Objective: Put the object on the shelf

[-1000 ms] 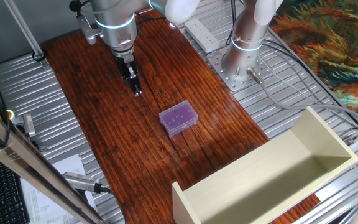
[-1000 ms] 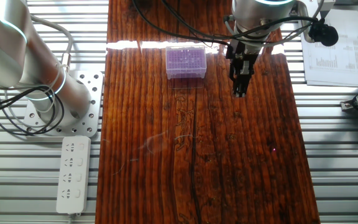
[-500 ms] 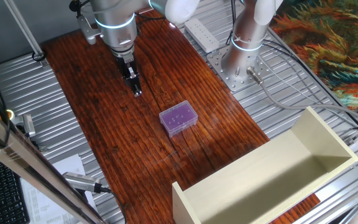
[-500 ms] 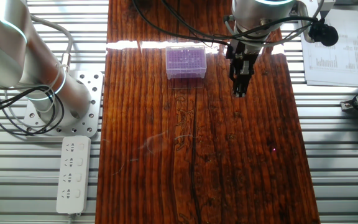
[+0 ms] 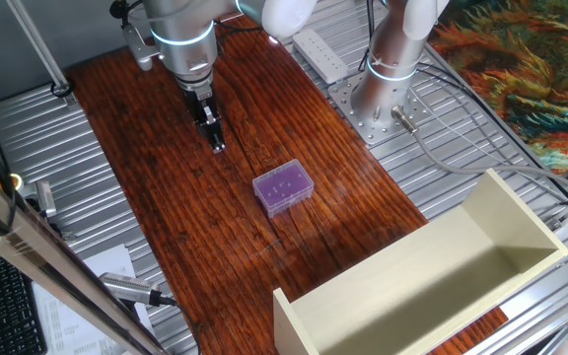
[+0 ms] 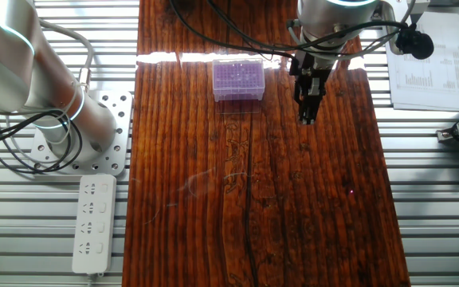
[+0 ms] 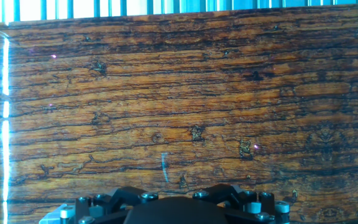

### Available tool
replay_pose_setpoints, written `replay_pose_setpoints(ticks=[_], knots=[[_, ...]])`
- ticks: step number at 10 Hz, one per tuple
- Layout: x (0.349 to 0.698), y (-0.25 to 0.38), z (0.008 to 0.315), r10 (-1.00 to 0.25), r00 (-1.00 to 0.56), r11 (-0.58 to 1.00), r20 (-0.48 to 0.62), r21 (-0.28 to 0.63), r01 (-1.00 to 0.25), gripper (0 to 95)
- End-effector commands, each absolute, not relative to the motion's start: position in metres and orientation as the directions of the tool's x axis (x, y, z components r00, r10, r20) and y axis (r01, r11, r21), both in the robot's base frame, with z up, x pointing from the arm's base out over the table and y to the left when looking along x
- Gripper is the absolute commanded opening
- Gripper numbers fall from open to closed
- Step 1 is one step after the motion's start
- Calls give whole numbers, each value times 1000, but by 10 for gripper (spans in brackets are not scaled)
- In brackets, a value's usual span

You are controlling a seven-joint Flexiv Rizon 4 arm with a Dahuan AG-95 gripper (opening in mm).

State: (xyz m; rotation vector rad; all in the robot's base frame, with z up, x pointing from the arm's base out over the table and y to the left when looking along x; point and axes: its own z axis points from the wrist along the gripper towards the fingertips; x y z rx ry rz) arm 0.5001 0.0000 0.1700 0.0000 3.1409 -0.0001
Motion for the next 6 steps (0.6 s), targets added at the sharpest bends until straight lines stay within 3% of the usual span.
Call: replay_pose_setpoints(ticks=[1,6], knots=[[500,0,170,-65,-997,994,30,-82,-68,0],[500,0,171,-61,-998,994,32,-85,-64,0]])
